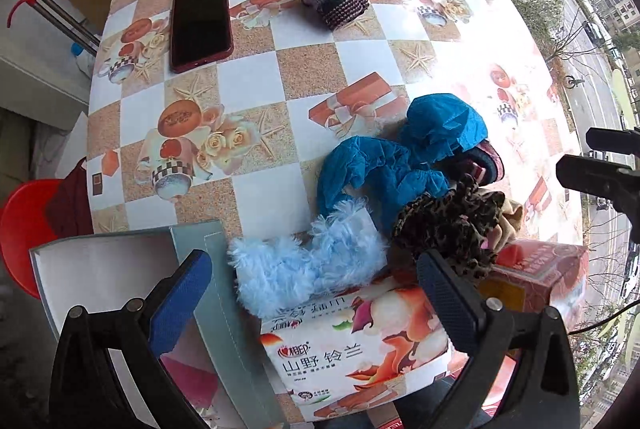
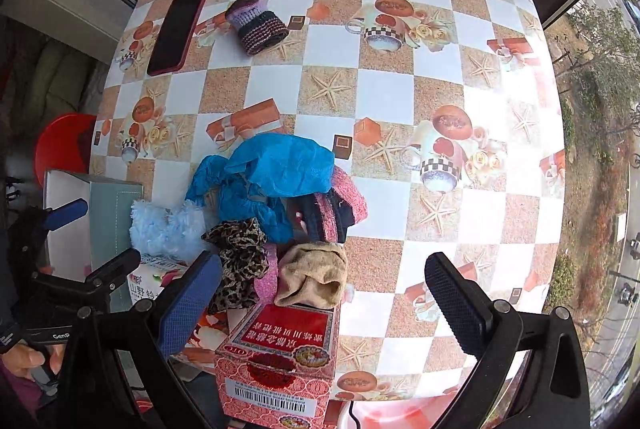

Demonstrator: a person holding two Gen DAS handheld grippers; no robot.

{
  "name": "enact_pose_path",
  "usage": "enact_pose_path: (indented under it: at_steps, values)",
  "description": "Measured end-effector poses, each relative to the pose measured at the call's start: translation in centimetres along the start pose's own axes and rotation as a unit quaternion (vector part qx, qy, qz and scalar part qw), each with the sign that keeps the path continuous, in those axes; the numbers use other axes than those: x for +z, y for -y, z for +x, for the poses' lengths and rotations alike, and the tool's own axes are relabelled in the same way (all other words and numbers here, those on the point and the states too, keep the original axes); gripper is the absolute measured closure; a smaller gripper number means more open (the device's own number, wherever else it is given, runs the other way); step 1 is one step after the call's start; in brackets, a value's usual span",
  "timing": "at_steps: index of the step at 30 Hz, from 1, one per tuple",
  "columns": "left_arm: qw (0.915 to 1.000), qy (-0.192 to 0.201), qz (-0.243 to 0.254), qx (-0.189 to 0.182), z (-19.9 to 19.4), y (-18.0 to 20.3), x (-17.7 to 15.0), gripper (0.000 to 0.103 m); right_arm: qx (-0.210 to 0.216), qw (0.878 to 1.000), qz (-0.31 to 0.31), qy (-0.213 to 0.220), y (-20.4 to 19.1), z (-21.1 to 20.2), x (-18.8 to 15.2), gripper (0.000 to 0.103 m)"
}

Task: Organize soft objects
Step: 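Reach back to the pile and grasp blue gloves with both grippers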

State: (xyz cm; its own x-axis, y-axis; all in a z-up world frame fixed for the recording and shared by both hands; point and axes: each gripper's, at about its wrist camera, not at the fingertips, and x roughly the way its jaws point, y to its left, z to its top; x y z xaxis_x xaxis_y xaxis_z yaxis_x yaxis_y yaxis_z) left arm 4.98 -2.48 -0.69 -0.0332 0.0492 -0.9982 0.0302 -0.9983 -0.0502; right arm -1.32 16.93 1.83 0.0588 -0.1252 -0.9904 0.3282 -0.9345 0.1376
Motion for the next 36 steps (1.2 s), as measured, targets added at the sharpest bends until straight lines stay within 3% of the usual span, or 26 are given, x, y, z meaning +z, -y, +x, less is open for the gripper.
enact_pose_path:
  at_steps: [6,10,12,14,18,20,22,25,28,33,36]
  values:
    - [0.9979,-0.057,-0.030,0.002,6.6,0.4,3.7,0.000,0.013,0.997,-0.063,-0.043,-0.8,7.6,4.8,0.001]
    - [0.9946,-0.084,-0.060,-0.008,9.4,0.3,4.9,0.000,0.019,0.994,-0.069,-0.078,-0.3,11.9,6.7,0.001]
    - [0.9946,-0.084,-0.057,0.021,10.3,0.6,5.4,0.000,0.000,0.995,-0.062,-0.081,0.7,12.9,6.9,0.001]
    - [0.9930,-0.071,-0.058,0.074,10.6,0.2,6.0,0.000,-0.045,0.996,-0.037,-0.072,2.9,13.1,7.0,0.001]
    - [0.9886,-0.046,-0.097,0.106,9.0,-2.7,7.5,0.000,-0.091,0.993,0.056,-0.060,10.2,12.0,6.6,0.001]
    - [0.9906,-0.030,-0.104,0.083,7.2,-3.6,7.7,0.000,-0.079,0.991,0.097,-0.047,13.2,10.7,5.8,0.001]
    - [0.9923,-0.016,-0.113,0.049,5.4,-4.2,7.6,0.000,-0.027,0.992,0.124,-0.027,14.9,9.2,5.0,0.001]
    - [0.9898,-0.030,-0.139,0.012,5.1,-4.5,7.5,0.000,0.022,0.992,0.125,0.004,14.6,7.9,5.3,0.001]
    - [0.9857,-0.050,-0.161,-0.001,6.6,-4.1,7.4,0.000,0.047,0.994,0.097,0.017,12.2,8.0,6.7,0.001]
    - [0.9839,-0.064,-0.166,0.015,9.1,-2.0,7.1,0.000,0.004,1.000,0.025,0.009,7.8,11.1,7.7,0.001]
    - [0.9820,-0.069,-0.174,0.028,10.0,-1.8,7.0,0.000,-0.007,1.000,0.012,0.011,6.6,12.1,8.0,0.001]
